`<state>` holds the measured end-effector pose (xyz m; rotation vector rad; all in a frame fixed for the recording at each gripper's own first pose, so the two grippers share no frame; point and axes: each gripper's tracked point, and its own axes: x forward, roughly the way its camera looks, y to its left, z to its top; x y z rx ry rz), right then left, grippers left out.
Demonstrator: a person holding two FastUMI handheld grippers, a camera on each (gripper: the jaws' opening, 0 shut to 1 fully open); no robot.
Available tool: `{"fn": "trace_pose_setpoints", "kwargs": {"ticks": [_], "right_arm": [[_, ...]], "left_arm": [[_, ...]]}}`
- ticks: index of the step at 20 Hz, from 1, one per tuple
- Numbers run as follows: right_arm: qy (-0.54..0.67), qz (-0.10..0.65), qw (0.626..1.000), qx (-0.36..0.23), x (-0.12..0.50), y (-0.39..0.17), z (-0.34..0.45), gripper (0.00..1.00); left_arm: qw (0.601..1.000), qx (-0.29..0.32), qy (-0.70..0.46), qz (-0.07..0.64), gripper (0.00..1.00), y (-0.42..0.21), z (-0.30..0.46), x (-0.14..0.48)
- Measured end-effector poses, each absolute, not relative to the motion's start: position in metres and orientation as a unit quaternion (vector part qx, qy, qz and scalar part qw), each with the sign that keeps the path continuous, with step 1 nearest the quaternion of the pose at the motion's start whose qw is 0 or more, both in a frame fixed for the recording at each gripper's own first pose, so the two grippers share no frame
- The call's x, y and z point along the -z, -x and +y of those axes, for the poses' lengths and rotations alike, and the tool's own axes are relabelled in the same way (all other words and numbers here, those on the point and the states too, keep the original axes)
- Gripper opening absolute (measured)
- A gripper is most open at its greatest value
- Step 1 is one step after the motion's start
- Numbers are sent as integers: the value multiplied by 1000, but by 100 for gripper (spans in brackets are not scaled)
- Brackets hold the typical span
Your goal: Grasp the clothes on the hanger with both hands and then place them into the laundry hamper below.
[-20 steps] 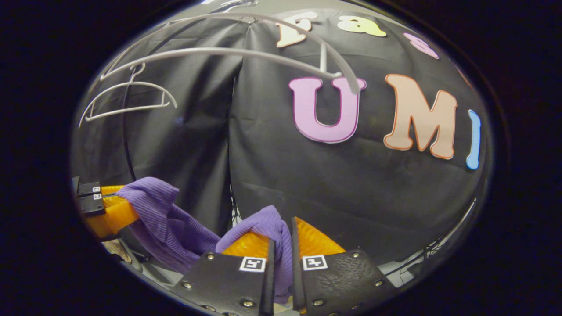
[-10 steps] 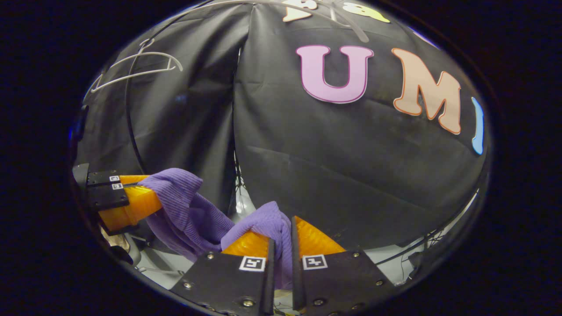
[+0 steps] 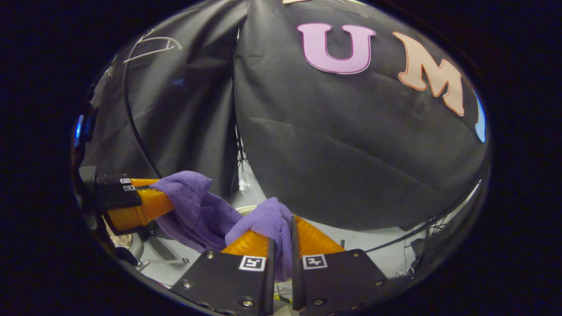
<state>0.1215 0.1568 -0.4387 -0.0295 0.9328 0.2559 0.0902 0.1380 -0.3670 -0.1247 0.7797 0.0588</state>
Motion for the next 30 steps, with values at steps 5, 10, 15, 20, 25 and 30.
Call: {"fn": "trace_pose_setpoints", "kwargs": {"ticks": [5, 10, 15, 20, 25, 30], "right_arm": [[19, 494, 860, -127, 459, -103, 157, 17], [19, 532, 836, -132, 471, -83, 163, 17], [19, 564, 814, -136, 486, -69, 159, 17], [17, 584, 799, -141, 496, -57, 158, 17], [4, 583, 799, -149, 497, -60, 165, 20], [-1, 575, 805, -149, 485, -70, 163, 20]], "left_arm": [[892, -37, 82, 443, 2, -69, 135, 403], [866, -45, 99, 488, 2, -52, 134, 428], [851, -50, 100, 513, 5, -36, 132, 440], [849, -46, 108, 516, 8, -34, 127, 439], [855, -38, 101, 507, 11, -38, 125, 434], [855, -29, 95, 509, 11, -38, 119, 432]]}}
